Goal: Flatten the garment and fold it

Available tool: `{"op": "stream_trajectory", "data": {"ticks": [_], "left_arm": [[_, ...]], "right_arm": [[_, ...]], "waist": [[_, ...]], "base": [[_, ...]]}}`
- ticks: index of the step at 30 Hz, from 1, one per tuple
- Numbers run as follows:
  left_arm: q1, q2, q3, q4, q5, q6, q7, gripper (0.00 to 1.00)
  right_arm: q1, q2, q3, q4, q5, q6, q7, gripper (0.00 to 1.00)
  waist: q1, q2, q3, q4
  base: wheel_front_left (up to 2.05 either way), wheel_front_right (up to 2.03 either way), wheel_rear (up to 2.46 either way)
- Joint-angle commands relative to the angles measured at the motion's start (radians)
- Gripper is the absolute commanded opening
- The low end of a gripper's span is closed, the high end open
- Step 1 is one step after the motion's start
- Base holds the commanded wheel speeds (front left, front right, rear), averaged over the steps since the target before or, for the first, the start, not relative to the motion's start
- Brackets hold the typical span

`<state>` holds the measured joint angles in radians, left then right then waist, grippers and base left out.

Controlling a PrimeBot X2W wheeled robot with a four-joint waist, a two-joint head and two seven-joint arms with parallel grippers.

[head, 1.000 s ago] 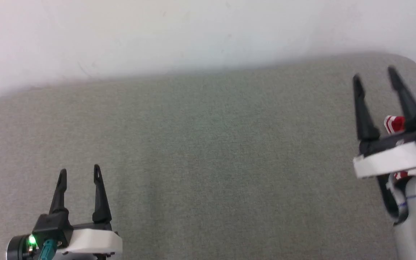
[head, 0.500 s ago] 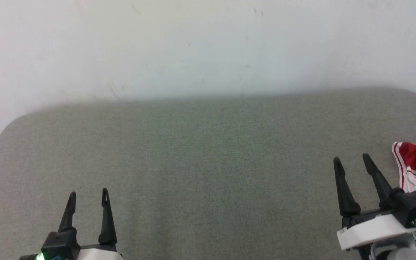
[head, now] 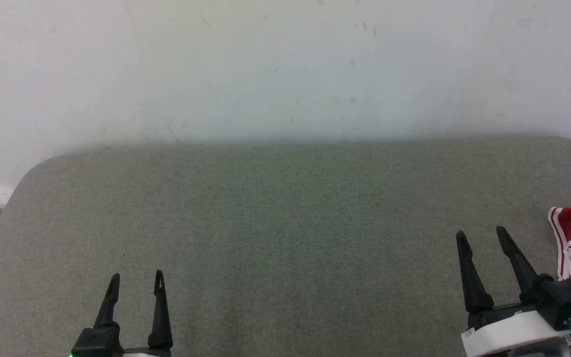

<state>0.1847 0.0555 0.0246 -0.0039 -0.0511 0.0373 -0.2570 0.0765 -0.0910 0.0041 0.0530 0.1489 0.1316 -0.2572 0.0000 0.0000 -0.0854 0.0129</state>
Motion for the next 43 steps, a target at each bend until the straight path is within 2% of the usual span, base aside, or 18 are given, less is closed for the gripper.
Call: {"op": "stream_trajectory", "data": {"ticks": [1,12,13,43], "left_arm": [[0.007,-0.005,-0.003,0.002,0.004,0.002,-0.005,1.00],[-0.002,-0.005,0.007,0.004,0.001,-0.005,-0.005,1.00],[0.000,0.000,0.005,0.003,0.000,-0.002,0.000,0.00],[-0.040,-0.001,-0.002,0.004,0.011,-0.009,0.056,0.00]], "right_arm": [[0.009,0.005,-0.003,-0.004,-0.008,-0.001,-0.005,1.00],[0.015,0.014,-0.007,0.003,-0.017,-0.001,-0.005,1.00],[0.004,0.011,-0.003,0.001,-0.011,0.000,0.000,0.00],[-0.013,0.017,-0.002,-0.011,-0.040,0.000,0.056,0.00]], "waist": [[0.0000,0.0000,0.000,0.001],[0.0000,0.0000,0.000,0.002],[0.0000,0.0000,0.000,0.002],[0.0000,0.0000,0.018,-0.001]], "base": [[0.00,0.00,0.00],[0.00,0.00,0.00],[0.00,0.00,0.00],[0.00,0.00,0.00]]}}
